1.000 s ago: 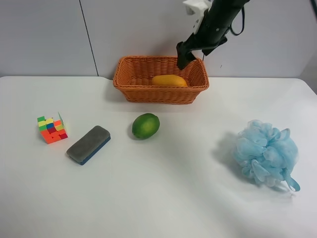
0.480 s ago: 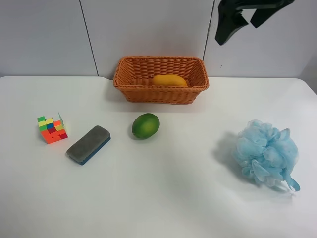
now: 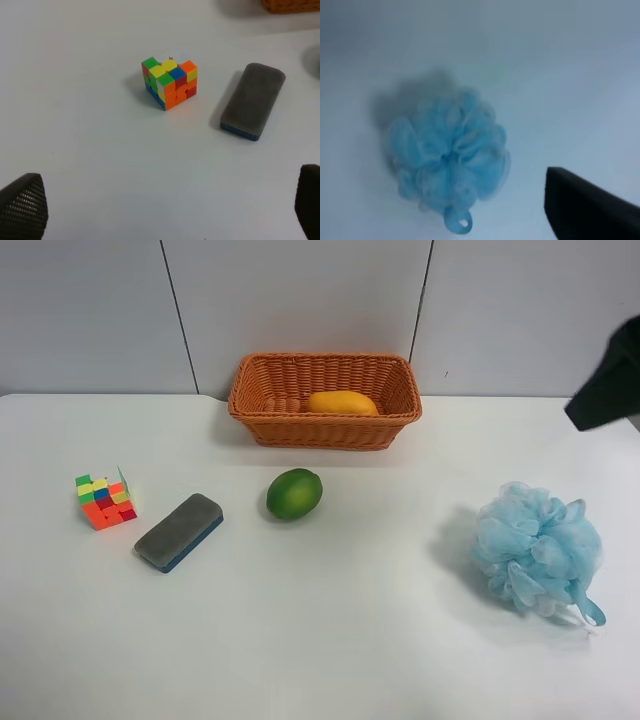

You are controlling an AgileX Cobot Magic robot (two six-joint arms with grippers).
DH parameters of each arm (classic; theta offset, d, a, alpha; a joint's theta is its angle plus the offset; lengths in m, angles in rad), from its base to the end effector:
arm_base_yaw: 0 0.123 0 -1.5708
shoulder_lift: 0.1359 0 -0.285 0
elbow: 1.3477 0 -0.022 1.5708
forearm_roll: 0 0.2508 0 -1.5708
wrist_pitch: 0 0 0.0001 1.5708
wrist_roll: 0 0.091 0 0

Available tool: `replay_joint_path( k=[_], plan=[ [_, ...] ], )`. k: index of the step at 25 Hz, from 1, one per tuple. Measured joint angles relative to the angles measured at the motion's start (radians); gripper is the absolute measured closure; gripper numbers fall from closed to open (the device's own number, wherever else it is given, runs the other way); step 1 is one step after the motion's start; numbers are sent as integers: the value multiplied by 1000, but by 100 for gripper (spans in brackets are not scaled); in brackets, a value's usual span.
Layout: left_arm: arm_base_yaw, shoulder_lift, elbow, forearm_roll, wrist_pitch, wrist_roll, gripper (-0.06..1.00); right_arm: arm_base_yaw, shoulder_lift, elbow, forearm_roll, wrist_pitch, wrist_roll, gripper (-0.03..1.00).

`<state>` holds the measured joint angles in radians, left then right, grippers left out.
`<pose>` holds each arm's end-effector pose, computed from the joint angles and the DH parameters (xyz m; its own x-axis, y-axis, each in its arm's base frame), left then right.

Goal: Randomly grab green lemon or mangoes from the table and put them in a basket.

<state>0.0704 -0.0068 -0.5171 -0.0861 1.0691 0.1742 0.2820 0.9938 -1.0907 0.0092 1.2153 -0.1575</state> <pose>-0.0079 -0.0074 0.2815 -0.4361 0.1015 -0.8941 0.0556 0.9948 0.0858 0.1607 0.0474 0.3701 -0.7708 -0.3833 -0.5088 -0.4058 0.9111 -0.0717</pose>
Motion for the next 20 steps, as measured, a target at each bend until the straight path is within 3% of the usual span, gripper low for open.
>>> replay_joint_path(
  k=[10,20],
  plan=[
    [0,0,0,0,0,0,-5,0,-563,390,0,-8,82,-2],
    [0,0,0,0,0,0,-5,0,-834,605,0,-132,150,-2]
  ],
)
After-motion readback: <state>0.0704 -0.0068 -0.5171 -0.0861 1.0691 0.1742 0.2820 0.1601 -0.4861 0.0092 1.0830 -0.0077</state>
